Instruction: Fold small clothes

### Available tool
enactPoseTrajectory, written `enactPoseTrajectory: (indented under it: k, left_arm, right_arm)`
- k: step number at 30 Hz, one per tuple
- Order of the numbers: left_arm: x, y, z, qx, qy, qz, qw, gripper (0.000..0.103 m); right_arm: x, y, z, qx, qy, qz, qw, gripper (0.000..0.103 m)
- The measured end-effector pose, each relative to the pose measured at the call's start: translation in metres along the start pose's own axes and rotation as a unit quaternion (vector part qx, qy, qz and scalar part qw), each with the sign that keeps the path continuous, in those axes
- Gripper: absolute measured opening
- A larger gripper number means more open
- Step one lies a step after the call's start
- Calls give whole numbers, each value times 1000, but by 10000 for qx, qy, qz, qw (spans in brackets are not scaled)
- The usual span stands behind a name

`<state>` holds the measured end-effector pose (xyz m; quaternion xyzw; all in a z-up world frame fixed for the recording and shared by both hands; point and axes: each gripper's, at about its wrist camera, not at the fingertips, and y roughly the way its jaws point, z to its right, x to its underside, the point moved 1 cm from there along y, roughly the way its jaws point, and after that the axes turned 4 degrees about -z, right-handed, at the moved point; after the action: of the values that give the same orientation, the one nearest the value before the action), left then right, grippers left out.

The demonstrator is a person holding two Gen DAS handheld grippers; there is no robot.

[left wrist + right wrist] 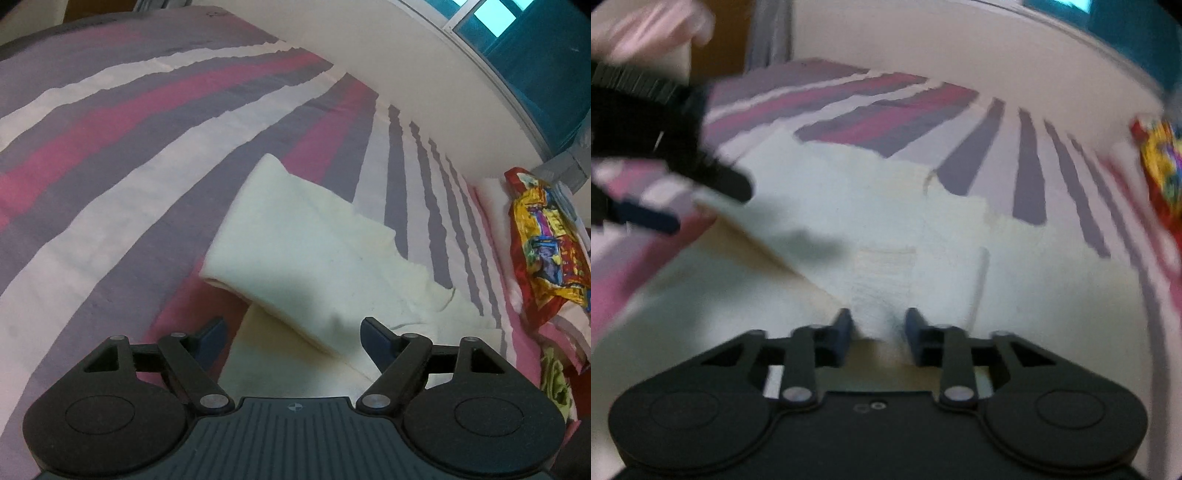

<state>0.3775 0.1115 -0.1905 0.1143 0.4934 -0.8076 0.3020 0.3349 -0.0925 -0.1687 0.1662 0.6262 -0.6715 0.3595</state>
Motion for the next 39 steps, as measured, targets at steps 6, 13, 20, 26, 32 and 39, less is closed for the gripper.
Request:
enactPoseTrajectory:
  k: [6,13,20,26,32,39]
  left_arm:
    - [3,9,12,36,77,-54,9999,78]
    - [-3,23,39,47,343,65,9994,78]
    - [-4,54,54,-143,464,-52,9988,78]
    - [1,47,60,-152,640,0,9978,78]
    - [2,57,62,-346,760,-42,9965,78]
    - [15,47,77,-478,1099,-62,9928,78]
  right_arm:
    - [0,-22,49,-494,1402,274,9885,9]
    - [-3,-28,136,35,2452,570,9678,9]
    - [24,-14,181,323,2751,217,9606,9]
    - [40,-11,195,199,3055,78,9520,23]
    - [36,-1,192,604,2817,-152,9575,12]
    - [26,-20,172,803,2346,90,9687,21]
